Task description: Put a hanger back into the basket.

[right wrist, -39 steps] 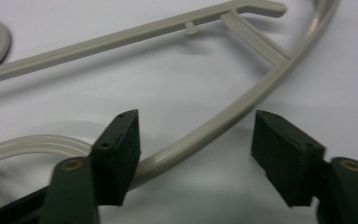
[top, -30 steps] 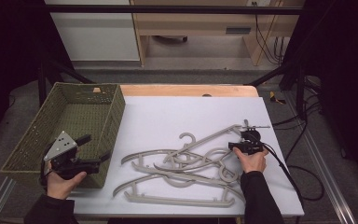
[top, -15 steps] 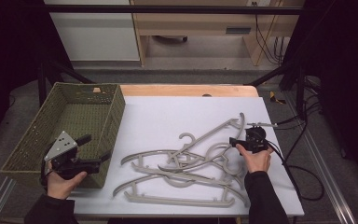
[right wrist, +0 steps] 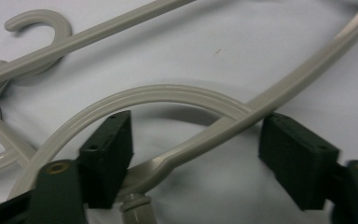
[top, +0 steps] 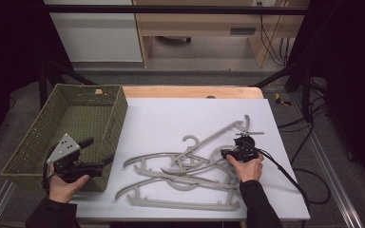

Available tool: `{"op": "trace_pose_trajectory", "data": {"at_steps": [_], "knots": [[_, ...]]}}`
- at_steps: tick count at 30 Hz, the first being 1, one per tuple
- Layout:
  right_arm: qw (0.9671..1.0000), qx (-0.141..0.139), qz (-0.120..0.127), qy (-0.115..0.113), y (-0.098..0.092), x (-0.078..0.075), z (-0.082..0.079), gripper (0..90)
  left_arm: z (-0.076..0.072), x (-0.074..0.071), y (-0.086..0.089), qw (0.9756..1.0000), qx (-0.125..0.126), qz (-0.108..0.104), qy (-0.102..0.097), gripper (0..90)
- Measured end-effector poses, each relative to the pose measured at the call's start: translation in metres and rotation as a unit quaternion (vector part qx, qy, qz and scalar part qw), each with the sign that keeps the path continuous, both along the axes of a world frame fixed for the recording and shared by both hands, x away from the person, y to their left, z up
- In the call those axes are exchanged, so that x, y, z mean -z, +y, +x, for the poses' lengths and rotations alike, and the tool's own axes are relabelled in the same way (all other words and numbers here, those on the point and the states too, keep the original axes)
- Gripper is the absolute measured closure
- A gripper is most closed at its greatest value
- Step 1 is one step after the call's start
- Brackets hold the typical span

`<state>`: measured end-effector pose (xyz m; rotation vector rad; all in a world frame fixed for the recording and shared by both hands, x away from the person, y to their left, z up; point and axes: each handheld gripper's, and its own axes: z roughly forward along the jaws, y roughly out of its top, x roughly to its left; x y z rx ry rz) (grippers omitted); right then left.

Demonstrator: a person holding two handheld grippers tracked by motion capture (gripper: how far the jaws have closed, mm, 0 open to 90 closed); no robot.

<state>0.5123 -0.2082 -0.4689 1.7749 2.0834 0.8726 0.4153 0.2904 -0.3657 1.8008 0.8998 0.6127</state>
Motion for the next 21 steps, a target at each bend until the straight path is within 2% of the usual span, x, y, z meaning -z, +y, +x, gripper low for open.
{"op": "trace_pose_trajectory", "data": {"at_steps": [3, 6, 7, 9, 12, 13, 15, 17, 18, 20, 21], "knots": [[0.9999, 0.007, 0.003, 0.014, -0.003, -0.003, 0.004, 35.1, 0.000, 0.000, 0.000, 1.0000, 0.001, 0.001, 0.000, 7.7], [0.9997, 0.009, 0.009, 0.023, -0.005, -0.005, 0.006, 38.5, 0.000, 0.000, 0.000, 1.0000, 0.001, 0.002, 0.000, 7.8], [0.9994, 0.011, 0.013, 0.031, -0.009, -0.006, 0.010, 44.9, 0.000, 0.000, 0.000, 1.0000, 0.000, 0.001, 0.000, 7.8], [0.9995, 0.010, 0.012, 0.029, -0.010, -0.007, 0.011, 48.5, 0.000, 0.000, 0.000, 1.0000, 0.000, 0.001, 0.000, 7.8], [0.9993, 0.003, 0.006, 0.036, -0.016, -0.010, 0.016, 67.2, 0.000, 0.000, 0.000, 1.0000, 0.000, 0.002, 0.000, 7.8], [0.9994, -0.006, -0.004, 0.033, -0.019, -0.010, 0.018, 76.7, 0.000, 0.000, 0.000, 1.0000, -0.001, 0.002, 0.000, 7.8], [0.9994, -0.006, 0.002, 0.034, -0.020, -0.012, 0.019, 79.8, 0.000, 0.001, 0.001, 1.0000, -0.001, 0.002, 0.001, 7.8], [0.9990, -0.028, -0.004, 0.035, -0.022, -0.015, 0.020, 80.3, 0.000, 0.000, 0.000, 1.0000, -0.001, 0.002, 0.000, 7.9], [0.9990, -0.028, -0.004, 0.035, -0.022, -0.015, 0.020, 80.3, 0.000, 0.000, 0.000, 1.0000, -0.001, 0.002, 0.000, 7.9], [0.9984, -0.048, -0.012, 0.028, -0.022, -0.015, 0.021, 80.5, 0.000, 0.000, 0.000, 1.0000, 0.000, 0.002, 0.001, 7.9], [0.9970, -0.072, -0.020, 0.019, -0.020, -0.014, 0.021, 80.4, 0.000, 0.001, -0.001, 1.0000, 0.000, 0.004, 0.001, 7.9]]}}
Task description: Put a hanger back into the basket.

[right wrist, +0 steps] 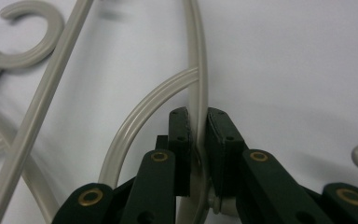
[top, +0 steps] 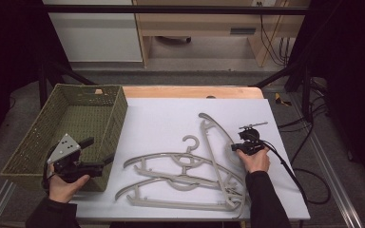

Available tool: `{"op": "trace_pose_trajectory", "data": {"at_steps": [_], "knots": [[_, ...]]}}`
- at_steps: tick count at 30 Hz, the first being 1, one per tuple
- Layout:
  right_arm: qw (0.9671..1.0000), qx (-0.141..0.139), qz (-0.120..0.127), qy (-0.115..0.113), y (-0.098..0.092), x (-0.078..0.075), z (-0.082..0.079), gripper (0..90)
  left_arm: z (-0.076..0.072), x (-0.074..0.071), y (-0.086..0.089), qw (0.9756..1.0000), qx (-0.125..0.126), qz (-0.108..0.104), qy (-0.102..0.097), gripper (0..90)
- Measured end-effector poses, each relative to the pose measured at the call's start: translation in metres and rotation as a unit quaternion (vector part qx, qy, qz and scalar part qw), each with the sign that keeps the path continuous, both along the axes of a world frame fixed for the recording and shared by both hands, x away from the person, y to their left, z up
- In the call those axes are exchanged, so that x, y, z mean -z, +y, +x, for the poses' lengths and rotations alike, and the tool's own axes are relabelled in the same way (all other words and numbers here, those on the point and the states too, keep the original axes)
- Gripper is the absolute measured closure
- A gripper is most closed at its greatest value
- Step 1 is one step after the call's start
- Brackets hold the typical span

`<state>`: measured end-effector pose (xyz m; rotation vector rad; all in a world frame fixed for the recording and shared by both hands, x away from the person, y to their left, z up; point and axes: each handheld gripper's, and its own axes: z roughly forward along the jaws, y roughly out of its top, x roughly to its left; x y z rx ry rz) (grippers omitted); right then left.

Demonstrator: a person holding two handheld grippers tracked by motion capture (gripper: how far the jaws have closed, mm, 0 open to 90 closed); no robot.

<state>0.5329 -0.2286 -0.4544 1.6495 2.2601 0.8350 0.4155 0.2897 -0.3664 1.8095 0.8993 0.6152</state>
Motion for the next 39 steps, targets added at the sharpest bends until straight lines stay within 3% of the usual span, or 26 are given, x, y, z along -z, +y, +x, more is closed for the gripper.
{"op": "trace_pose_trajectory", "data": {"at_steps": [3, 4, 5, 6, 8, 10, 12, 13, 19, 21, 23, 24, 26, 33, 39], "knots": [[0.9998, -0.021, 0.002, -0.007, 0.001, 0.002, 0.000, 80.0, 0.000, 0.000, 0.000, 1.0000, 0.000, 0.000, 0.000, 7.9], [0.9995, -0.024, 0.011, -0.019, 0.001, 0.001, -0.001, 73.6, 0.000, 0.000, 0.000, 1.0000, 0.000, 0.001, 0.000, 7.9], [0.9995, -0.024, 0.011, -0.019, 0.001, 0.001, -0.001, 73.6, 0.000, 0.000, 0.000, 1.0000, 0.000, 0.000, 0.000, 7.9], [0.9986, -0.025, 0.021, -0.042, 0.000, -0.004, -0.005, 62.6, 0.000, 0.000, 0.000, 1.0000, 0.000, -0.001, 0.000, 7.9], [0.9983, -0.025, 0.023, -0.048, -0.001, -0.007, -0.007, 59.9, 0.000, 0.000, 0.000, 1.0000, 0.000, -0.001, 0.000, 7.9], [0.9973, -0.027, 0.022, -0.064, -0.006, -0.018, -0.021, 53.2, -0.001, 0.000, 0.000, 1.0000, -0.001, -0.002, 0.000, 7.9], [0.9973, -0.024, 0.018, -0.067, -0.007, -0.020, -0.025, 52.8, -0.001, 0.000, 0.000, 1.0000, -0.001, -0.002, 0.000, 7.9], [0.9970, -0.027, 0.014, -0.071, -0.009, -0.025, -0.039, 51.3, -0.001, 0.000, -0.001, 1.0000, 0.000, -0.001, -0.001, 7.8], [0.9983, -0.020, 0.009, -0.054, -0.008, -0.022, -0.061, 52.8, -0.001, 0.000, -0.003, 1.0000, 0.002, 0.000, -0.001, 7.8], [0.9984, -0.016, -0.005, -0.054, -0.006, -0.019, -0.066, 55.3, -0.002, 0.000, -0.003, 1.0000, 0.001, -0.001, 0.000, 7.8], [0.9988, -0.018, -0.001, -0.046, -0.004, -0.015, -0.069, 56.9, -0.001, 0.000, -0.003, 1.0000, 0.001, 0.000, 0.000, 7.9], [0.9994, -0.013, 0.003, -0.031, -0.001, -0.011, -0.071, 58.2, -0.001, 0.000, -0.003, 1.0000, 0.001, 0.000, 0.000, 7.9], [0.9995, -0.016, 0.017, -0.022, 0.003, -0.007, -0.070, 59.4, -0.001, 0.001, -0.003, 1.0000, 0.002, 0.001, 0.001, 7.9], [0.9995, -0.008, 0.029, 0.002, 0.011, 0.003, -0.060, 68.2, -0.001, 0.001, -0.003, 1.0000, 0.002, 0.001, 0.001, 7.9], [0.9986, 0.030, 0.040, 0.019, 0.008, 0.001, -0.053, 75.4, -0.001, 0.001, -0.004, 1.0000, 0.002, 0.002, 0.000, 8.0]]}}
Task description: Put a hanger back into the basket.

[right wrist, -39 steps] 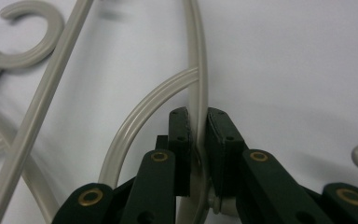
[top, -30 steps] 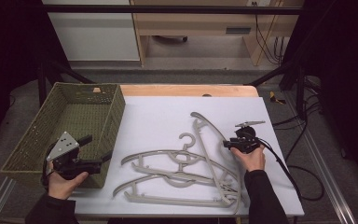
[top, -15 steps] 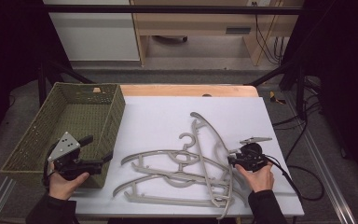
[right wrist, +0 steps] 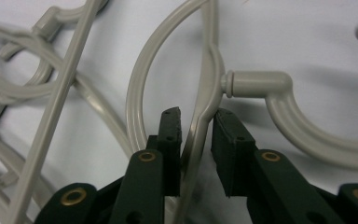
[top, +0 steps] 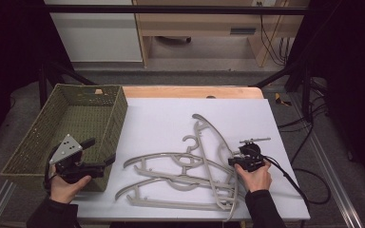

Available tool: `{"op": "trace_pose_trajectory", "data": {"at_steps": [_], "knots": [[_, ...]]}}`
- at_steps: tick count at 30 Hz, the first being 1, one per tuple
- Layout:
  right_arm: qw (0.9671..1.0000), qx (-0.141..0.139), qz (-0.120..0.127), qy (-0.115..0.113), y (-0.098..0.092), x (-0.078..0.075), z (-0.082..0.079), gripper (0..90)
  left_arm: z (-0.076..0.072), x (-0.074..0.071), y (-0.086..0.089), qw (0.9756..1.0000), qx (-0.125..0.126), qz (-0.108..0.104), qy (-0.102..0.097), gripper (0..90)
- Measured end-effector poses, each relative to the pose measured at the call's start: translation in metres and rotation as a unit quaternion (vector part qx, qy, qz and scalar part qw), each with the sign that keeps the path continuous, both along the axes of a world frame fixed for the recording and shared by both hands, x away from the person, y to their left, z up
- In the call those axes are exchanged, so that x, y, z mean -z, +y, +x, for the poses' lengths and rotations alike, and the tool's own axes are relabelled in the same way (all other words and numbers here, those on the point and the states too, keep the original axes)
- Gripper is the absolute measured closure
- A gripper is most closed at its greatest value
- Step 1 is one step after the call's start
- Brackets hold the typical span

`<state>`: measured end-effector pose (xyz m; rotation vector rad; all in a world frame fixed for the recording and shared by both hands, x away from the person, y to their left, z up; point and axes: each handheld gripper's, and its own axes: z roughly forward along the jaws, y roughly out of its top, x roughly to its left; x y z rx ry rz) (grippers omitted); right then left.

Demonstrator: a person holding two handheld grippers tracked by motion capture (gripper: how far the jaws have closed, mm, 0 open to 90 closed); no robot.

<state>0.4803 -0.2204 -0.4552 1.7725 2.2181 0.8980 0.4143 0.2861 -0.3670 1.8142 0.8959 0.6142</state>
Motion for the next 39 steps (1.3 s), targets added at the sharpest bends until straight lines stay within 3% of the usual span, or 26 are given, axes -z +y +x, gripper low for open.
{"op": "trace_pose_trajectory", "data": {"at_steps": [5, 14, 19, 21, 22, 24, 25, 26, 27, 28, 29, 30, 31, 32, 33, 35, 36, 37, 38, 39], "knots": [[0.9992, 0.028, 0.026, 0.003, -0.006, -0.007, 0.005, 82.2, 0.000, 0.000, 0.000, 1.0000, 0.000, 0.000, 0.001, 8.0], [0.9988, 0.017, 0.044, -0.007, -0.012, -0.016, 0.005, 82.8, 0.000, 0.000, 0.000, 1.0000, 0.000, 0.001, 0.001, 8.0], [0.9980, -0.022, 0.050, -0.032, -0.012, -0.032, 0.000, 82.9, -0.001, -0.001, -0.002, 1.0000, 0.003, 0.002, 0.000, 8.0], [0.9944, -0.070, 0.050, -0.061, -0.007, -0.047, -0.003, 82.9, -0.003, -0.004, -0.006, 0.9999, 0.010, 0.003, -0.001, 7.9], [0.9944, -0.070, 0.050, -0.061, -0.007, -0.047, -0.003, 82.9, -0.003, -0.004, -0.006, 0.9999, 0.010, 0.003, -0.001, 7.9], [0.9906, -0.102, 0.052, -0.075, -0.001, -0.056, -0.006, 82.9, -0.005, -0.006, -0.008, 0.9999, 0.016, 0.004, -0.002, 7.9], [0.9851, -0.136, 0.052, -0.091, 0.005, -0.064, -0.008, 82.9, -0.007, -0.009, -0.011, 0.9997, 0.022, 0.005, -0.004, 7.8], [0.9851, -0.136, 0.052, -0.091, 0.005, -0.064, -0.008, 82.9, -0.007, -0.009, -0.011, 0.9997, 0.022, 0.005, -0.004, 7.8], [0.9796, -0.167, 0.049, -0.100, 0.012, -0.070, -0.010, 82.9, -0.009, -0.012, -0.016, 0.9995, 0.029, 0.009, -0.005, 7.7], [0.9796, -0.167, 0.049, -0.100, 0.012, -0.070, -0.010, 82.9, -0.009, -0.012, -0.016, 0.9995, 0.029, 0.009, -0.005, 7.6], [0.9722, -0.203, 0.041, -0.109, 0.019, -0.074, -0.011, 82.9, -0.010, -0.013, -0.018, 0.9994, 0.033, 0.011, -0.006, 7.6], [0.9722, -0.203, 0.041, -0.109, 0.019, -0.074, -0.011, 82.9, -0.011, -0.014, -0.020, 0.9992, 0.038, 0.012, -0.005, 7.6], [0.9644, -0.236, 0.040, -0.114, 0.027, -0.076, -0.013, 82.9, -0.013, -0.016, -0.026, 0.9987, 0.048, 0.017, -0.002, 7.5], [0.9615, -0.248, 0.042, -0.110, 0.031, -0.077, -0.014, 82.9, -0.013, -0.016, -0.026, 0.9987, 0.048, 0.017, -0.002, 7.4], [0.9615, -0.248, 0.042, -0.110, 0.031, -0.077, -0.014, 82.9, -0.013, -0.017, -0.029, 0.9983, 0.054, 0.020, -0.001, 7.4], [0.9525, -0.279, 0.047, -0.112, 0.038, -0.078, -0.016, 82.9, -0.013, -0.018, -0.036, 0.9974, 0.067, 0.027, 0.001, 7.3], [0.9497, -0.290, 0.052, -0.108, 0.041, -0.078, -0.017, 82.9, -0.013, -0.018, -0.040, 0.9971, 0.070, 0.030, 0.003, 7.3], [0.9425, -0.311, 0.052, -0.110, 0.047, -0.079, -0.018, 82.9, -0.011, -0.019, -0.047, 0.9960, 0.080, 0.039, 0.007, 7.3], [0.9425, -0.311, 0.052, -0.110, 0.047, -0.079, -0.018, 82.9, -0.011, -0.019, -0.047, 0.9960, 0.080, 0.039, 0.007, 7.3], [0.9398, -0.319, 0.048, -0.111, 0.050, -0.080, -0.019, 82.9, -0.010, -0.019, -0.051, 0.9954, 0.084, 0.044, 0.009, 7.3]]}}
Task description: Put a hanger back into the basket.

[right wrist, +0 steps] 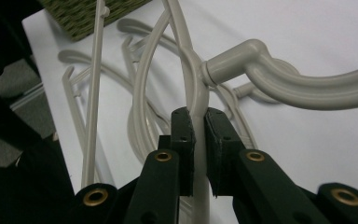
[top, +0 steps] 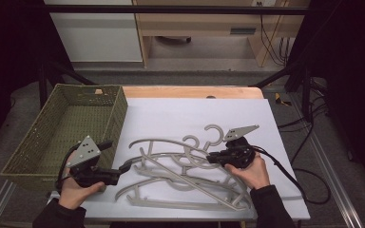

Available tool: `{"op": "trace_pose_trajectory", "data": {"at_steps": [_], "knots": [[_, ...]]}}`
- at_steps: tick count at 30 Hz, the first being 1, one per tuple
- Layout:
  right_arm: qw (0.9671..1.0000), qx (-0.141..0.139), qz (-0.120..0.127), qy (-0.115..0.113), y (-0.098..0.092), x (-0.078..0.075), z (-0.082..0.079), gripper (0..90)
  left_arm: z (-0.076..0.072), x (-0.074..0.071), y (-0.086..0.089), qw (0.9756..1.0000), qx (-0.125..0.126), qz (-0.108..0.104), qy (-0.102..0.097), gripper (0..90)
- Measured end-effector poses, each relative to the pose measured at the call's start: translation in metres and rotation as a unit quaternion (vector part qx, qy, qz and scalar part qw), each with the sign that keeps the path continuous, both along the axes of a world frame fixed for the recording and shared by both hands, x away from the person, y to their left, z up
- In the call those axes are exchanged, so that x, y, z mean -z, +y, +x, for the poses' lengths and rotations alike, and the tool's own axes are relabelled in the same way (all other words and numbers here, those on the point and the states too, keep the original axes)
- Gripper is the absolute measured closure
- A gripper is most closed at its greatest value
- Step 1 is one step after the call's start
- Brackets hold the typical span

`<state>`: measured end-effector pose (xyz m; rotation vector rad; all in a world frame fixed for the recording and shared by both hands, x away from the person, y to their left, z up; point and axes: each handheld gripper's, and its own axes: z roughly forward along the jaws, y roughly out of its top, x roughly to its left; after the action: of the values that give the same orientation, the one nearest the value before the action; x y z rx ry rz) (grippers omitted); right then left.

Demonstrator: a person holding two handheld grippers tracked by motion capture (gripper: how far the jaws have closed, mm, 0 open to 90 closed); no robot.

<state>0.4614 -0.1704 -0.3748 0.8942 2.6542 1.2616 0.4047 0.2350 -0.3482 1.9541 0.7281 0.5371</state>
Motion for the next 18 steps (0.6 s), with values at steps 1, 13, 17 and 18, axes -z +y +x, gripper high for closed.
{"op": "trace_pose_trajectory", "data": {"at_steps": [1, 13, 17, 18], "knots": [[0.9999, -0.012, -0.003, -0.005, 0.003, -0.001, 0.000, 82.9, 0.001, 0.000, -0.004, 1.0000, 0.006, 0.006, 0.002, 7.4], [0.9942, -0.102, -0.034, -0.010, 0.036, -0.011, -0.011, 82.9, 0.012, 0.009, -0.048, 0.9921, 0.076, 0.093, 0.035, 16.7], [0.9918, -0.119, -0.046, -0.007, 0.042, -0.012, -0.013, 82.8, 0.012, 0.014, -0.062, 0.9850, 0.103, 0.132, 0.040, 26.2], [0.9918, -0.119, -0.046, -0.007, 0.042, -0.012, -0.013, 82.8, 0.012, 0.014, -0.062, 0.9850, 0.103, 0.132, 0.040, 28.6]]}}
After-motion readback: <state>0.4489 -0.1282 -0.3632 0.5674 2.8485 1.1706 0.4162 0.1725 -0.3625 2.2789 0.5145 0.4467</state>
